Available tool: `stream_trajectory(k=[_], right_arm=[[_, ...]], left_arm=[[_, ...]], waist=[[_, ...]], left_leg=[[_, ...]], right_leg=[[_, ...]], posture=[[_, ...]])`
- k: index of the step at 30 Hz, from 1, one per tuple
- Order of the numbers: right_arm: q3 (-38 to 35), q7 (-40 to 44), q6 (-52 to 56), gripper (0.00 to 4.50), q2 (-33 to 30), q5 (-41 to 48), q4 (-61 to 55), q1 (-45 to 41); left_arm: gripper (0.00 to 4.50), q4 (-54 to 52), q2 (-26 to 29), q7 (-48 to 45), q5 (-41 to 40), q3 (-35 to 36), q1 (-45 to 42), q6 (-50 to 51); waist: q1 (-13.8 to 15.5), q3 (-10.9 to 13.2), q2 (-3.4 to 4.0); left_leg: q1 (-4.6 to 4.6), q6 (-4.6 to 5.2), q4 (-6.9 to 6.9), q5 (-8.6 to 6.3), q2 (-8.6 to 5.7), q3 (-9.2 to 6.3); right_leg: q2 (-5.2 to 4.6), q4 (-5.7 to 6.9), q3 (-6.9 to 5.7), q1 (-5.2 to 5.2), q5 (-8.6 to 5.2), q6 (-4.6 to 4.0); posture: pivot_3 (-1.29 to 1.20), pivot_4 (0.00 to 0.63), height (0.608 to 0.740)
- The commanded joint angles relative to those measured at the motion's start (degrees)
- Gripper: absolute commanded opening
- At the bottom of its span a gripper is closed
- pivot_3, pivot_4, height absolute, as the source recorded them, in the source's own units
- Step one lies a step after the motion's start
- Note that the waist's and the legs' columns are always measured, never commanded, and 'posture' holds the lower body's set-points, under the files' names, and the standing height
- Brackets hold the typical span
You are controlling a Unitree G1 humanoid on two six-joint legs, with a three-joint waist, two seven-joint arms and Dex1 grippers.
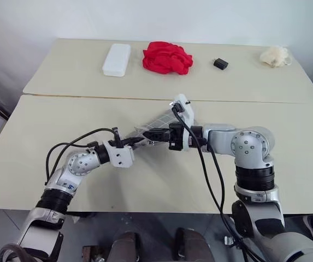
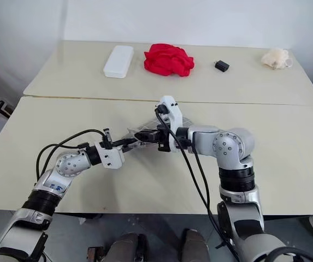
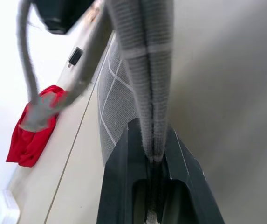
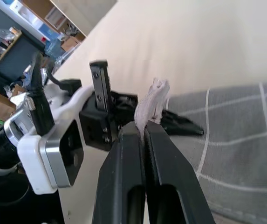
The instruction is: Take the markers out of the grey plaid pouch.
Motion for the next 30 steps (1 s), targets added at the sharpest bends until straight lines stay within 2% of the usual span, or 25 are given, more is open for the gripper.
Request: stream_trajectory(k=[1,2,6,9,14,20,25,30], right_arm=[[-2.42,1.65,-2.57,0.05,-1.96,0.29,-1.16,-0.27],[-2.61,1.84,-2.94,0.05,-2.29,0.23,-1.13,-0.18],[-6.43,3.58,-6.17,0.05,-5.90,0.80,-2.15,0.74],[-9.64,4.50,-7.46,0.05,-9.15,1.61,-2.55,1.85],[-13.68,6.87,-10.15,0.05,-15.90,1.95,-3.11,5.27],[-15.69,9.88,-15.15,0.05,-21.78,1.65,-4.12,9.65],[-14.88,9.10,-19.71,0.05,-18.85,3.46,-6.28,8.63],[-7.98,11.95,-26.25,0.05,-13.18,3.56,-11.18,5.42]], left_arm=[[0.00,-4.00,-1.03,-6.66,-10.11,-0.93,1.08,1.06],[0.00,-4.54,-1.24,-8.14,-12.14,-0.87,1.30,1.54],[0.00,-12.78,-2.13,-19.94,-31.99,0.95,4.94,16.75],[0.00,-18.10,-0.46,-25.49,-40.66,2.38,7.54,27.92],[0.00,-20.38,0.89,-28.04,-46.08,5.44,9.45,39.24],[0.00,-19.78,0.67,-29.02,-47.31,7.11,9.34,45.50],[0.00,-18.44,0.28,-29.02,-46.46,6.60,8.26,48.06],[0.00,-18.15,-1.94,-27.30,-47.18,5.42,6.31,53.84]], waist=[[0.03,0.00,0.00],[0.04,0.00,0.00],[0.04,0.00,0.00],[-0.07,0.00,0.00],[-0.06,0.00,0.00],[0.36,0.00,0.00],[0.31,0.00,0.00],[0.27,0.00,0.01]], left_leg=[[0.00,0.00,0.00,0.00,0.00,0.00],[0.00,0.00,0.01,0.00,0.00,-0.01],[-0.02,0.00,0.04,0.00,0.01,-0.03],[-0.01,0.00,0.03,0.00,0.02,-0.03],[0.00,0.00,0.04,0.00,0.01,0.00],[0.00,0.00,0.04,0.00,0.01,0.00],[0.01,-0.01,0.07,0.00,0.01,0.01],[0.04,-0.02,0.06,0.01,0.02,0.04]], right_leg=[[0.00,0.00,0.00,0.00,0.00,0.00],[0.00,0.00,0.00,0.00,0.00,0.00],[0.00,0.00,0.01,0.00,0.00,0.00],[0.00,0.01,0.01,0.00,0.00,0.00],[0.01,-0.01,0.03,0.01,0.00,0.00],[0.01,-0.03,0.04,0.02,0.00,0.00],[0.01,-0.01,0.05,0.02,0.00,0.00],[0.04,0.00,0.07,0.02,0.00,0.00]], posture=[[0.00,0.150,0.740],[0.00,0.150,0.740],[0.00,0.150,0.740],[0.00,0.150,0.740],[0.00,0.150,0.740],[0.00,0.150,0.740],[0.00,0.150,0.740],[0.00,0.150,0.740]])
